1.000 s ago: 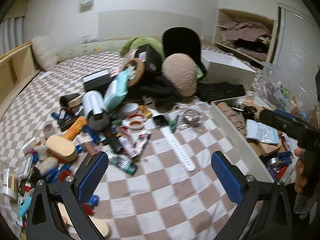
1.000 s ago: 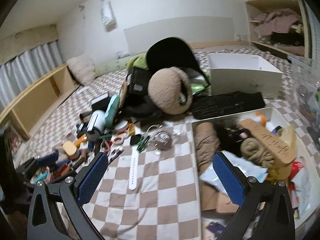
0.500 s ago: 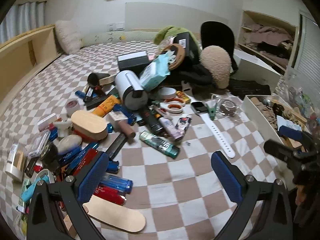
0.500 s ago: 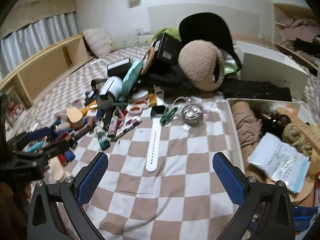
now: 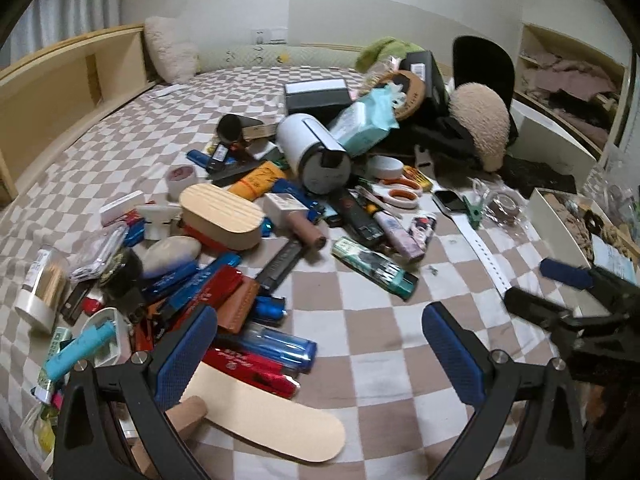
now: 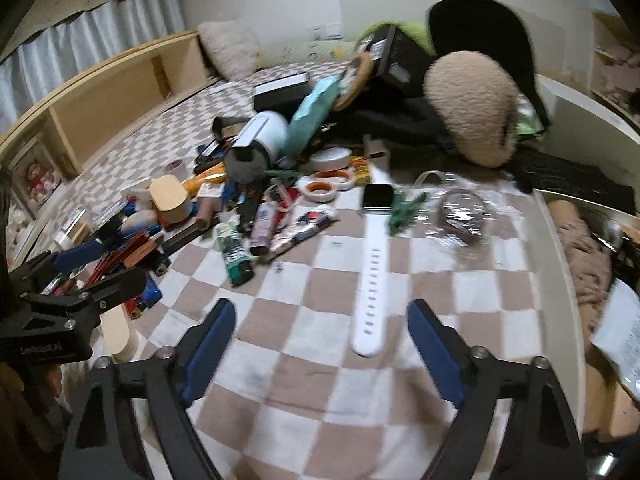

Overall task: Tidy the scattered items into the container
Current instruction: 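Grasp the green NEW spray can with the left tool while the right tool approaches the green clothespin, then grasp the green clothespin with the right tool, then carry the spray can and clothespin over the white tray with both tools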

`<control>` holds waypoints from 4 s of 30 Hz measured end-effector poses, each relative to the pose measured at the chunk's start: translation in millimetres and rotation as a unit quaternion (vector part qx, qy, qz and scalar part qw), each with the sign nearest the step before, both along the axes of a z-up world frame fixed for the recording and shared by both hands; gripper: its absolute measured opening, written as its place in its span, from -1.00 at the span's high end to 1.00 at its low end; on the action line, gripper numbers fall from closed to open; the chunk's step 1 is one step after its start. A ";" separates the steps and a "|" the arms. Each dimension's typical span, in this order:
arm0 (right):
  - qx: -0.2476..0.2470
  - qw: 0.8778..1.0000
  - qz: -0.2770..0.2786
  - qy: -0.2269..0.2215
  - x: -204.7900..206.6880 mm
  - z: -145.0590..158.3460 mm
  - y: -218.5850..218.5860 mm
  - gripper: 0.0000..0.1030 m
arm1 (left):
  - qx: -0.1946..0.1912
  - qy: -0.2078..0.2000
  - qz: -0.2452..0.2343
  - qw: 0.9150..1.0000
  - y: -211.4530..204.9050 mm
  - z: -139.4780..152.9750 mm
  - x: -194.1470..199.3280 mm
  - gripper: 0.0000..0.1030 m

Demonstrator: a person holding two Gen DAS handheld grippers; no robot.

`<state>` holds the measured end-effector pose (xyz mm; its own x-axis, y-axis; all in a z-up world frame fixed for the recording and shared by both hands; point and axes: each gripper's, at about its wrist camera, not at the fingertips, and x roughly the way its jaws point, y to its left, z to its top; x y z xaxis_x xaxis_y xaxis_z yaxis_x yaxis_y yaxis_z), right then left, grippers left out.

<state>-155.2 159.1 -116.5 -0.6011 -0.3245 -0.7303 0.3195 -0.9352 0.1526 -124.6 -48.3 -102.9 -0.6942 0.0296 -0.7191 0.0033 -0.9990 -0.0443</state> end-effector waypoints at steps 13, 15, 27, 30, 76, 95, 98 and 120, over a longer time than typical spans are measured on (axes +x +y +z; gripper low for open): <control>0.012 0.997 0.069 -0.034 -32.9 -28.6 -63.3 0.09 | 0.016 0.022 0.023 0.999 -19.6 9.6 3.5 -1.00; 0.014 0.996 0.080 -0.039 -37.9 -33.1 -73.1 0.29 | 0.021 0.021 0.027 0.999 -22.9 8.6 2.7 -1.00; 0.032 0.992 0.111 -0.042 -22.4 -31.4 -70.2 0.51 | 0.017 0.011 0.015 1.000 -16.4 3.2 2.3 -1.00; 0.042 0.989 0.133 -0.052 -11.6 -28.1 -63.3 0.55 | 0.016 0.010 0.002 1.000 -11.7 2.2 3.7 -1.00; -0.077 0.996 -0.013 -0.048 -48.1 2.3 53.9 -0.32 | -0.044 -0.061 -0.244 0.967 102.9 -51.7 -14.2 -0.63; -0.003 0.998 -0.045 -0.042 -124.5 -30.9 31.7 0.24 | -0.027 -0.063 -0.216 0.974 101.8 -53.1 -15.1 -0.63; 0.022 0.998 -0.040 -0.036 -123.3 -32.6 29.9 0.36 | -0.027 -0.064 -0.215 0.974 102.0 -53.2 -16.0 -0.63; -0.038 0.996 -0.052 -0.063 -40.2 -4.7 51.6 0.68 | -0.007 -0.039 -0.162 0.986 86.9 -33.6 -6.6 -0.63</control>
<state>-195.4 210.7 -121.3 -0.5391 -0.3232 -0.7777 0.1963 -0.9462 0.2572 -131.2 38.6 -136.5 -0.5915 0.2316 -0.7723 -0.3140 -0.9484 -0.0439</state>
